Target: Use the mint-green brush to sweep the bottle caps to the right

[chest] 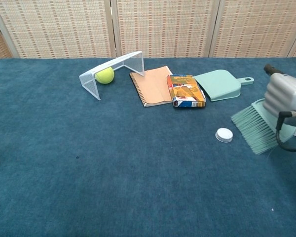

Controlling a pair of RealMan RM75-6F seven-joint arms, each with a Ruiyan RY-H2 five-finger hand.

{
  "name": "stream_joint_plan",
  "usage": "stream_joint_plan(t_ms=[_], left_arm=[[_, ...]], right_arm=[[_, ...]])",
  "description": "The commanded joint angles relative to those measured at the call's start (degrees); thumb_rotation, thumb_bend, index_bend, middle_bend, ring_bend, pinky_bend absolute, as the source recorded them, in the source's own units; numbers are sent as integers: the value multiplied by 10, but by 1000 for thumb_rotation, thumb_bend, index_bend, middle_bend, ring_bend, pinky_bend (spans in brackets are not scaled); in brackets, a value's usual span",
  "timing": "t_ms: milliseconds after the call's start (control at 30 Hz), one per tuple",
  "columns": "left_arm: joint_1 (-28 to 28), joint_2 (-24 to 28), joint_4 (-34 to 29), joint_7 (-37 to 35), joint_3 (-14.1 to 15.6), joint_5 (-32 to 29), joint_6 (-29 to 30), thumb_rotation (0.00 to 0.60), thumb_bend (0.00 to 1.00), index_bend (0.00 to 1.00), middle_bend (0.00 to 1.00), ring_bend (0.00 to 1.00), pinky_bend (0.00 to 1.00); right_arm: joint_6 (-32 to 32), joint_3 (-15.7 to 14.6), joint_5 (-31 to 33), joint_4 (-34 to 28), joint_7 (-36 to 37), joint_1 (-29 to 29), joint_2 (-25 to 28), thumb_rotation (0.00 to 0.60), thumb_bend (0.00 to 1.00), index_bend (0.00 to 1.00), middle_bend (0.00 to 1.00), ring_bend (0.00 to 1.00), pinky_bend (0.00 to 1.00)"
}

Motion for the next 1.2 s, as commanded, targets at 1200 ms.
stream_joint_plan(t_ms=[1200], left_arm=[[-7,5,1,-18,-2,-5,-5,600,457,0,0,0,74]], right_arm=[[19,40,-58,-103,-31,74,-24,600,598,994,873,607,0]])
